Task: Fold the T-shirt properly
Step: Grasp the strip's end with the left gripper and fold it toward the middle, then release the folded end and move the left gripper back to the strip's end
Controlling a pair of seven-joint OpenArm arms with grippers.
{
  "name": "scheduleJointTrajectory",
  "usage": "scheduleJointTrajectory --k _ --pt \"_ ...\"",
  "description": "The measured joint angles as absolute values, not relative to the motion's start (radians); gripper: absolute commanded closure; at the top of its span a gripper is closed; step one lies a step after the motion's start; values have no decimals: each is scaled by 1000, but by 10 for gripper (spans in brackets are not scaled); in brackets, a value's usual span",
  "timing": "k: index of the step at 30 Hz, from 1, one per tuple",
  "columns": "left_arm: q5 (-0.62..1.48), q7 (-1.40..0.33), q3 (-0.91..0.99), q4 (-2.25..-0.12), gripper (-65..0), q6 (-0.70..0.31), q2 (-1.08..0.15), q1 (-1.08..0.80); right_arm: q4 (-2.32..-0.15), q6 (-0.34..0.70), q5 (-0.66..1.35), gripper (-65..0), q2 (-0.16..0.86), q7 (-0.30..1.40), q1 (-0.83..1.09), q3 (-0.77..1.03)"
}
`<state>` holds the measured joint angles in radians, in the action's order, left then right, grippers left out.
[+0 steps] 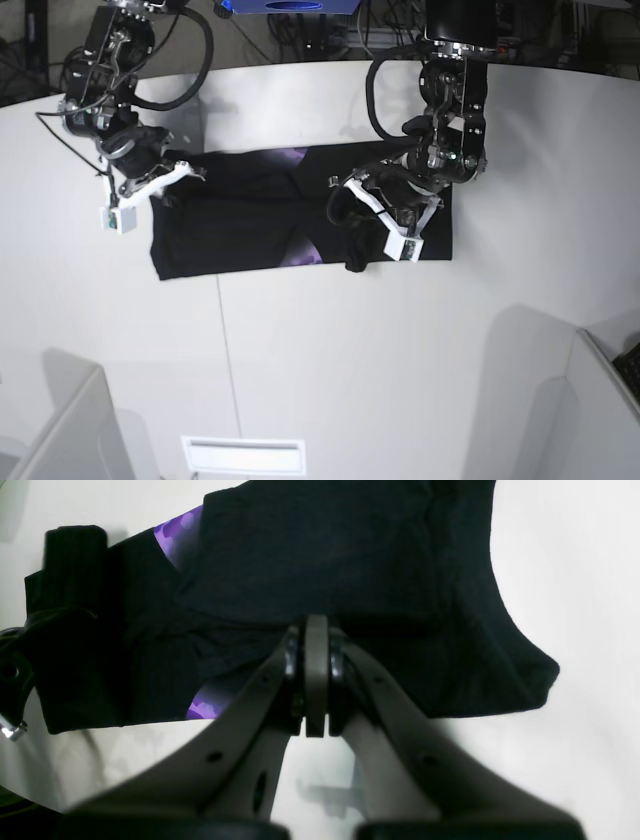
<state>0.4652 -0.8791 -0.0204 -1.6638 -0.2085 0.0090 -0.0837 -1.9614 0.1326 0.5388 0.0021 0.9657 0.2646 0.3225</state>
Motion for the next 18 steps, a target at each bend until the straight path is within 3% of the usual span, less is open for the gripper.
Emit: scheduleJointTrajectory --k 3,5,12,15,18 --pt "467 -879 -21 -1664 -383 -209 42 -83 -1961 133 539 0 2 966 265 323" --pt "469 -879 -21 -1664 -433 -209 67 -84 -1961 133 539 0 2 966 265 323" --pt "462 -882 -141 -1666 -441 -208 98 -76 -1961 133 540 0 2 966 263 328" --pt "478 -879 -165 -1719 -349 -213 94 -76 -1961 133 544 0 -6 976 235 393" --pt "482 -875 -78 -1782 -117 -216 24 -113 -1961 132 539 0 8 1000 200 430"
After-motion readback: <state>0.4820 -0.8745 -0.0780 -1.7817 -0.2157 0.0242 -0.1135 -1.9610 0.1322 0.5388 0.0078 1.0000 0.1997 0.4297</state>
